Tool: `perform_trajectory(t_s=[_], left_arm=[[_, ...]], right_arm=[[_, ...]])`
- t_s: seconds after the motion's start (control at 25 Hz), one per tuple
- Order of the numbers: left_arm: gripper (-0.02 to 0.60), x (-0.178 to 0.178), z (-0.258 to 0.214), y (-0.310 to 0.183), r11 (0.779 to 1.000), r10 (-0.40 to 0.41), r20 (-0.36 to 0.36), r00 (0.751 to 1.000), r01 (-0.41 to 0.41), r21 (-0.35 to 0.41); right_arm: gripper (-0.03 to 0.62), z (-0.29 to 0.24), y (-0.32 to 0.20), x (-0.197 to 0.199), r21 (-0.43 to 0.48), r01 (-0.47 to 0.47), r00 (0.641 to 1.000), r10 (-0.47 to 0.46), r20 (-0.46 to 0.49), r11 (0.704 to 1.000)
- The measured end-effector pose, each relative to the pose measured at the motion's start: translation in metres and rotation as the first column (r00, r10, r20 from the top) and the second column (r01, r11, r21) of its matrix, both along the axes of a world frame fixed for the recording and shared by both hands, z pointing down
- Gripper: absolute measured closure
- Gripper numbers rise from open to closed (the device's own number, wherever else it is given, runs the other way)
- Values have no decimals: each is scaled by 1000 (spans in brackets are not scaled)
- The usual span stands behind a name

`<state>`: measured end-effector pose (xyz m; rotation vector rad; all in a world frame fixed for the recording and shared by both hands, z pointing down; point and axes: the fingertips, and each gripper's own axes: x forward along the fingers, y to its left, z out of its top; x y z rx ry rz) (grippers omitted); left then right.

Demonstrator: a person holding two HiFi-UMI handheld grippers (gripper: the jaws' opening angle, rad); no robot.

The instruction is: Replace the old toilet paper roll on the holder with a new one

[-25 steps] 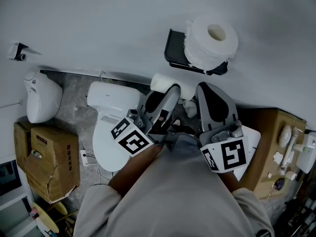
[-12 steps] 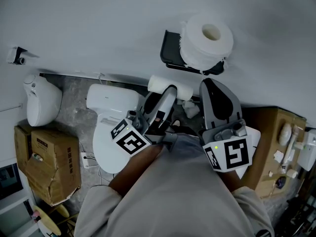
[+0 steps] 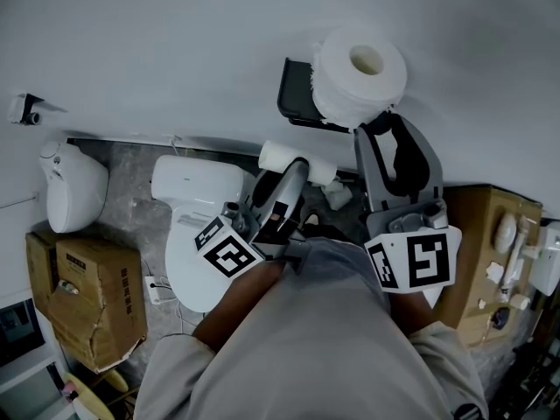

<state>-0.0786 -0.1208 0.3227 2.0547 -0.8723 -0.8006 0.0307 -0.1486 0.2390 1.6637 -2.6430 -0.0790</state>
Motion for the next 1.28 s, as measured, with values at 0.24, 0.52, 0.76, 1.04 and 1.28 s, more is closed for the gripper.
perform_trajectory(t_s=[0.24, 0.52, 0.76, 1.04, 1.28], left_arm=[[407, 3, 1, -2, 1000, 23, -14, 1000, -23, -16], [407, 4, -1, -5, 999, 38, -15, 999, -38, -14], [407, 2, 1, -10, 999, 39, -18, 999, -39, -25], [407, -4, 5, -21, 999, 31, -16, 999, -31, -34], [407, 3, 7, -23, 998, 44, -19, 999, -44, -42]], right_arm=[[271, -5, -15, -5, -10, -5, 1000, 5, 5, 1000], [169, -2, -30, -11, -36, -11, 1000, 11, -1, 999], [155, 4, -49, -18, -85, 12, 999, -15, -39, 996], [151, 8, -58, -20, -97, 19, 997, -27, -77, 995], [152, 8, -56, -18, -97, 44, 996, -51, -67, 994]])
